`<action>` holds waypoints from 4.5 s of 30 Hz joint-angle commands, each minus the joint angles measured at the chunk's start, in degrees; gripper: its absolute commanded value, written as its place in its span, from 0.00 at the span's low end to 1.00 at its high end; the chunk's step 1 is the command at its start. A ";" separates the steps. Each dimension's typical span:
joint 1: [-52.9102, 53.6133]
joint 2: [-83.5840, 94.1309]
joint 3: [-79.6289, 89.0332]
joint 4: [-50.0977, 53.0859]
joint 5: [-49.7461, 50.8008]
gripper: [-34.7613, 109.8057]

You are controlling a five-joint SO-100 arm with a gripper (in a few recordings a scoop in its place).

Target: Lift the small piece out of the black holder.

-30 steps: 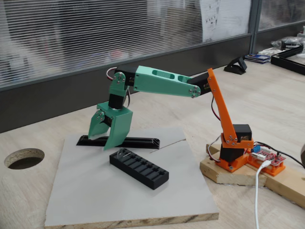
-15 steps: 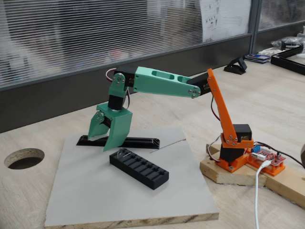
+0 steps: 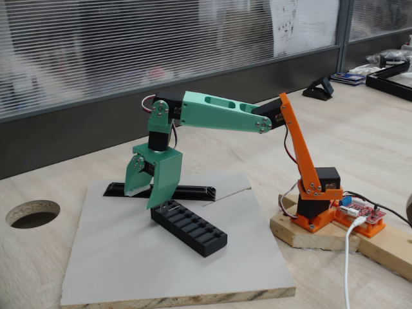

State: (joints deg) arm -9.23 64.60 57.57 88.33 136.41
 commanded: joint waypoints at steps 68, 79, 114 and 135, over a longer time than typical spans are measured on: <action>1.85 -3.87 -0.44 0.79 7.56 0.55; 1.85 -3.87 0.09 0.79 7.56 0.55; 1.93 -3.87 -0.44 0.70 7.56 0.38; 4.13 -3.87 -0.53 0.62 8.09 0.26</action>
State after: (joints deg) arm -5.27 59.50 57.57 88.15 143.61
